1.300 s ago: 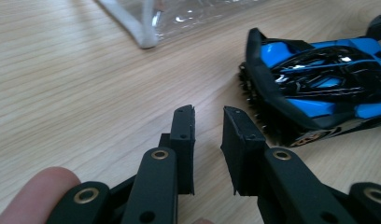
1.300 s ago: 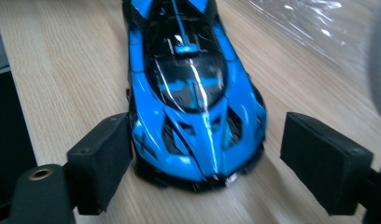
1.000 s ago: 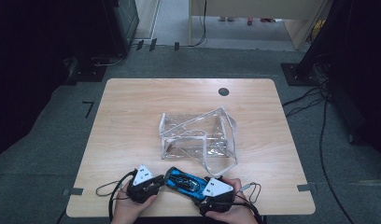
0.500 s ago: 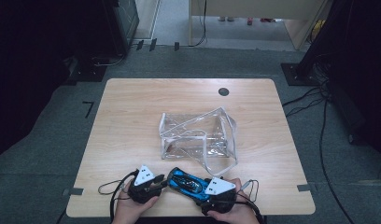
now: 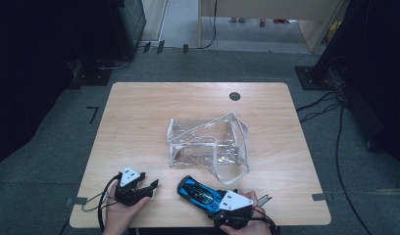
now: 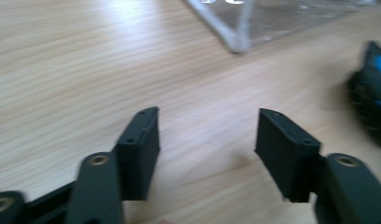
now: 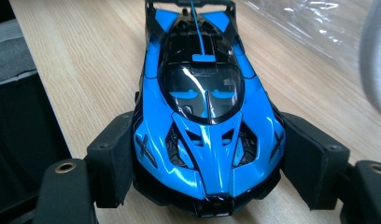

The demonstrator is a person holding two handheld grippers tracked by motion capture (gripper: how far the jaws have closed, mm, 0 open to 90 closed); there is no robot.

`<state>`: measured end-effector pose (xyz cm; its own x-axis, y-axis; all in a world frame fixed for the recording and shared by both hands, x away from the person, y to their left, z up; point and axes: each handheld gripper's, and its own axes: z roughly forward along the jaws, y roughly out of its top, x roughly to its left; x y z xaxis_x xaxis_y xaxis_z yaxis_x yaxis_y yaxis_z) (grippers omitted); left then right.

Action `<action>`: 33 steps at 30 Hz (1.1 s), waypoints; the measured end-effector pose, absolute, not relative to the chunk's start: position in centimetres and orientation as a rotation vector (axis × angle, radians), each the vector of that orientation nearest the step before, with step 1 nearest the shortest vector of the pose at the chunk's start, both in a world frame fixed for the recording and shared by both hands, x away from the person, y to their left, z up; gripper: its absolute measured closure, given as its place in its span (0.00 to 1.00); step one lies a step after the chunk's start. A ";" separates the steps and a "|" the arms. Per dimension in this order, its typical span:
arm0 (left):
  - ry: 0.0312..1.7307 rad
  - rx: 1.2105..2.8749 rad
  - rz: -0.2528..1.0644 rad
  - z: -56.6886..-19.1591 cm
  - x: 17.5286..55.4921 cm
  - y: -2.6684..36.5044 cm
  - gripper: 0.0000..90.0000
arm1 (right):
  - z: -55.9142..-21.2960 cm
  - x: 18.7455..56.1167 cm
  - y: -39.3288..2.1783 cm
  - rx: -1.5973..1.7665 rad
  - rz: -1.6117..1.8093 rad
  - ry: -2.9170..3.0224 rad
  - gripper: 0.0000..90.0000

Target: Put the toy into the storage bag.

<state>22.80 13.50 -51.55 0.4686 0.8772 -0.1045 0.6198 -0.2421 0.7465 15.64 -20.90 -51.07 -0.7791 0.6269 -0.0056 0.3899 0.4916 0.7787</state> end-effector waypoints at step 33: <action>1.379 1.986 0.591 -51.9 23.6 15.0 0.11 | -48.0 14.0 -21.3 0.804 1.296 2.367 0.29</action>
